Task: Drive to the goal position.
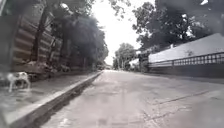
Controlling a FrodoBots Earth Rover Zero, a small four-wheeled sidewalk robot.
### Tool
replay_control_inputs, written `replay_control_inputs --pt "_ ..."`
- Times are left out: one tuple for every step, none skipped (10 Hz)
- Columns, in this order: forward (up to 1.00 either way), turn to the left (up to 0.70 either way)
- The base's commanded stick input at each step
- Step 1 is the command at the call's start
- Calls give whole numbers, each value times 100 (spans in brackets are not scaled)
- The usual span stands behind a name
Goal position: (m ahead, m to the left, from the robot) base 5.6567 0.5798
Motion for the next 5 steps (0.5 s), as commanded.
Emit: replay_control_inputs --pt "70 0" --pt "70 0" --pt "70 -1" --pt "70 -3" --pt "70 -8"
